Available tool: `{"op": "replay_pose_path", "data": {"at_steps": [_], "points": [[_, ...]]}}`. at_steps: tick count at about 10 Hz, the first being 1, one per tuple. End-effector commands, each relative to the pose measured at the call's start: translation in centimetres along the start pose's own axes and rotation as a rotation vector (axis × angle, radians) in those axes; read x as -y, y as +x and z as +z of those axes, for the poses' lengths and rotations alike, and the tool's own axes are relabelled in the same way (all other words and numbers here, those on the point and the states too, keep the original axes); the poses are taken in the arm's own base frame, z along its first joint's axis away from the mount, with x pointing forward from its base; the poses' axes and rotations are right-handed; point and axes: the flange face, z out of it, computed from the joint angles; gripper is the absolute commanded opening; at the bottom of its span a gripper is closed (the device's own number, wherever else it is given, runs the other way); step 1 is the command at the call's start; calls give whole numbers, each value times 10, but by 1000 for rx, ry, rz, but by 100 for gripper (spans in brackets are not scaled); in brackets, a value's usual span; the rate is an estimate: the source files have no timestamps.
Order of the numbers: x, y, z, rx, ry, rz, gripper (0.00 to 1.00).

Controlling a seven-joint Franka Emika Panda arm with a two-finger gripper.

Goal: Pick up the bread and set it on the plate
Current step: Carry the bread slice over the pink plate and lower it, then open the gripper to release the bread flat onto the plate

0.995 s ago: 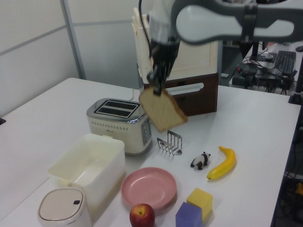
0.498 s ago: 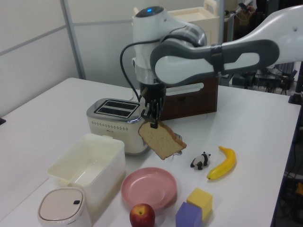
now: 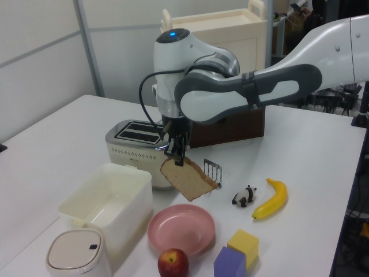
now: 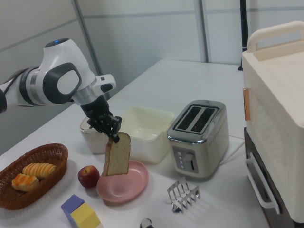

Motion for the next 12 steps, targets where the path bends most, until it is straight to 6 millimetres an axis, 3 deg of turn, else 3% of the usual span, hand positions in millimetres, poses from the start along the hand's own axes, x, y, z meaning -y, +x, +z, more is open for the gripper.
{"op": "replay_pose_path", "data": {"at_steps": [1, 5, 6, 7, 8, 12], "points": [[24, -5, 17, -11, -21, -63, 0], [23, -1, 27, -7, -38, -72, 0], [22, -1, 27, -7, -38, -69, 57], [21, -2, 28, 1, -40, -68, 91], [22, -2, 27, 2, -42, -69, 100], [20, -2, 23, -4, -44, -67, 100]]}}
